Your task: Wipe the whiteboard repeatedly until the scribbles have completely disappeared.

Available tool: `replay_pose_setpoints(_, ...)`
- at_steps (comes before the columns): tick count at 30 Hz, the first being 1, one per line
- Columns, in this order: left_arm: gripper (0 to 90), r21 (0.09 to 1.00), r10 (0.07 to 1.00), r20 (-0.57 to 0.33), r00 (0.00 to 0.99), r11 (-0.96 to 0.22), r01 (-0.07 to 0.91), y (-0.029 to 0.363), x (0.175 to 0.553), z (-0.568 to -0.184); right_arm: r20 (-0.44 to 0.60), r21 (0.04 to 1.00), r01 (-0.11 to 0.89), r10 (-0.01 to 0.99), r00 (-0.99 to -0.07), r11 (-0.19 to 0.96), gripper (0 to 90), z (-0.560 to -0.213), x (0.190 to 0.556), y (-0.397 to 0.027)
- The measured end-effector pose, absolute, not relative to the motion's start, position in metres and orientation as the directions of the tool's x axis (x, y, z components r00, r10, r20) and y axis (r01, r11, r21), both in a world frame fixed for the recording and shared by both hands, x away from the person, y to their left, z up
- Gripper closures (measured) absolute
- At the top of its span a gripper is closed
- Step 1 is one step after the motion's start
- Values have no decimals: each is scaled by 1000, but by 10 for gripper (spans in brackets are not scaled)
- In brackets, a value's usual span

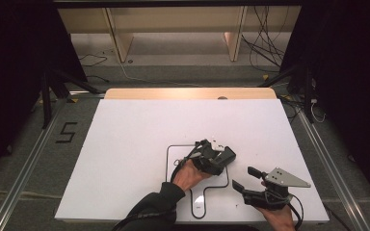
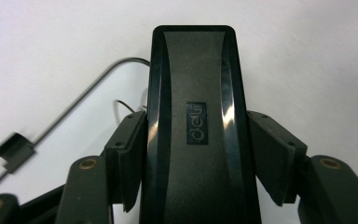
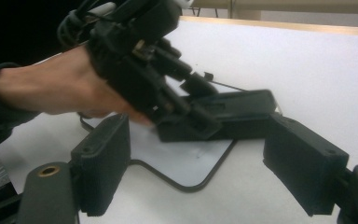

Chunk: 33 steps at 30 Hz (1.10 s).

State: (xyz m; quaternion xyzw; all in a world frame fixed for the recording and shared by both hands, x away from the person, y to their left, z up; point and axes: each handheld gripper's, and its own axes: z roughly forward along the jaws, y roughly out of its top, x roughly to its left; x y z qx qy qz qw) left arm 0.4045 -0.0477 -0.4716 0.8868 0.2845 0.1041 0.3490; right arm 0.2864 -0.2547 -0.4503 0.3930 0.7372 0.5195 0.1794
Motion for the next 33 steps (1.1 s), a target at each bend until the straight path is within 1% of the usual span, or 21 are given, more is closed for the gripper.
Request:
replay_pose_setpoints(2,405,678,563,-8,826,-605,419,-46,399,-472,143,907,392,767,-626,151,238,-450,286,-255)
replay_pose_setpoints(4,405,682,569,-17,822,-595,425,-44,400,-472,143,907,393,767,-626,152,238,-450,286,-255)
replay_pose_setpoints(6,405,678,585,5,811,-598,428,-44,406,-471,143,906,394,767,-626,153,239,-450,286,-255)
replay_pose_setpoints(10,405,678,638,-14,770,-560,477,-40,427,-471,142,908,391,766,-627,151,239,-450,286,-255)
replay_pose_setpoints(15,405,675,661,-14,750,-547,495,-31,437,-471,145,907,394,769,-623,147,239,-450,286,-257)
replay_pose_setpoints(19,405,666,661,-9,750,-556,498,-28,435,-470,145,908,393,769,-623,147,239,-450,286,-257)
replay_pose_setpoints(21,405,652,647,-9,763,-574,495,-25,433,-469,143,908,392,769,-624,150,239,-450,286,-256)
replay_pose_setpoints(27,405,638,619,-7,785,-602,481,-7,416,-467,143,907,394,771,-620,149,239,-450,286,-257)
replay_pose_setpoints(30,405,637,632,-18,775,-590,496,-1,420,-468,144,906,395,772,-619,148,239,-450,285,-257)
replay_pose_setpoints(33,405,633,655,-11,756,-580,512,-6,429,-467,141,906,395,772,-620,152,239,-450,285,-256)
